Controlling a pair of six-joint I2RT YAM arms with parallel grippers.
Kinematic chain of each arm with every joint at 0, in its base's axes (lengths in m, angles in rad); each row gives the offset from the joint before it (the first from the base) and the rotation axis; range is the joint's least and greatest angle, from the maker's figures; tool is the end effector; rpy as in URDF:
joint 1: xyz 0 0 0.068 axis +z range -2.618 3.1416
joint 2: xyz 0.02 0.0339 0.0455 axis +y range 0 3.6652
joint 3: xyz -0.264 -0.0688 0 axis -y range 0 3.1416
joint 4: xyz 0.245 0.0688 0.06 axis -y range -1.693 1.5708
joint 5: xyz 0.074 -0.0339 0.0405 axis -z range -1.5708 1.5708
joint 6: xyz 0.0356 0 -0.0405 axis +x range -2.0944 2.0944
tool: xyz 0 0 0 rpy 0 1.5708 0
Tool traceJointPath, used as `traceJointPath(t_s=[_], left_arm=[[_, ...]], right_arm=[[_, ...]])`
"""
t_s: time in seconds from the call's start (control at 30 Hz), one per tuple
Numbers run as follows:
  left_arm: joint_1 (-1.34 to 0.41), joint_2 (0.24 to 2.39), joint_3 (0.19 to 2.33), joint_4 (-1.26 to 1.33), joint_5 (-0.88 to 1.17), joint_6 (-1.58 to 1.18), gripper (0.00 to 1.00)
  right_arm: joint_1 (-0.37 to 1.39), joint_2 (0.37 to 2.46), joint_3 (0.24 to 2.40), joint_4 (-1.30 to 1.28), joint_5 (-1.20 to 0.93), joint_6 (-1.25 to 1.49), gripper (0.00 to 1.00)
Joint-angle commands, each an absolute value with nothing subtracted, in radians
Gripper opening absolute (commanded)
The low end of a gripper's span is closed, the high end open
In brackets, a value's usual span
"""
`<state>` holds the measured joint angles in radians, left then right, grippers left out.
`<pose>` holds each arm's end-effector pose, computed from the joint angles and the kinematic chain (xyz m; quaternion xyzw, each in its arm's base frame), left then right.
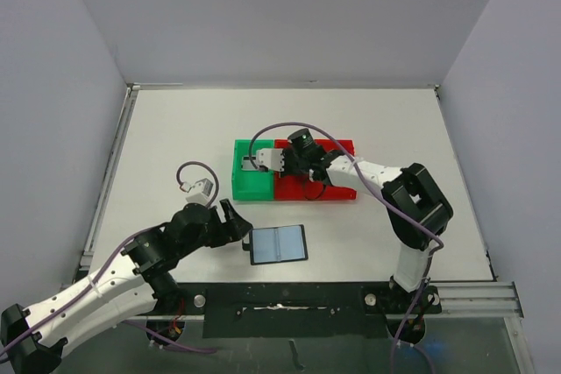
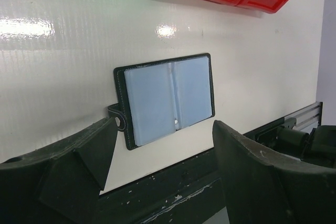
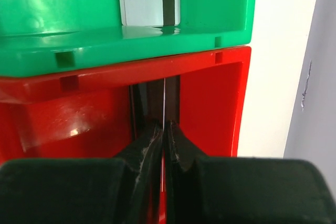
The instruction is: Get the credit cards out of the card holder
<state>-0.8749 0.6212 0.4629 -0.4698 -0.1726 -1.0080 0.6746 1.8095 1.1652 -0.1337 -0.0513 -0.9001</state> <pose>0.0976 -0.1073 0.2237 -0.0981 0.8831 -0.3205 0.3284 0.3053 0.2465 0.1939 -0.6603 0.6438 -0.0199 0.3862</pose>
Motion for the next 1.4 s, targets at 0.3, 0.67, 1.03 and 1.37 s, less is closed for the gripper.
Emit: traceJointPath(t_s=[0.3,0.67,1.03,1.37], left_arm=[[-0.865,0.596,0.523,-0.443,-0.163,-1.004,0.73],[-0.865,0.606,0.513,-0.422,-0.146,-1.007,0.73],[-0.864,0.647,0.520,-0.375,-0.092,-0.989,0.73],[-0.865,0.715,0.531,-0.310,-0.030,-0.965,0.73]], right_arm=[[0.661,1.940,1.243,-0.055,0.077,-0.973,0.14],[0.660,1.917,1.247,-0.097,0.054,-0.890,0.44],[0.648,1.837,1.260,-0.120,-0.015,-0.833,0.57],[0.665,1.575,1.131,0.053,-0.001,-0.515,0.67]])
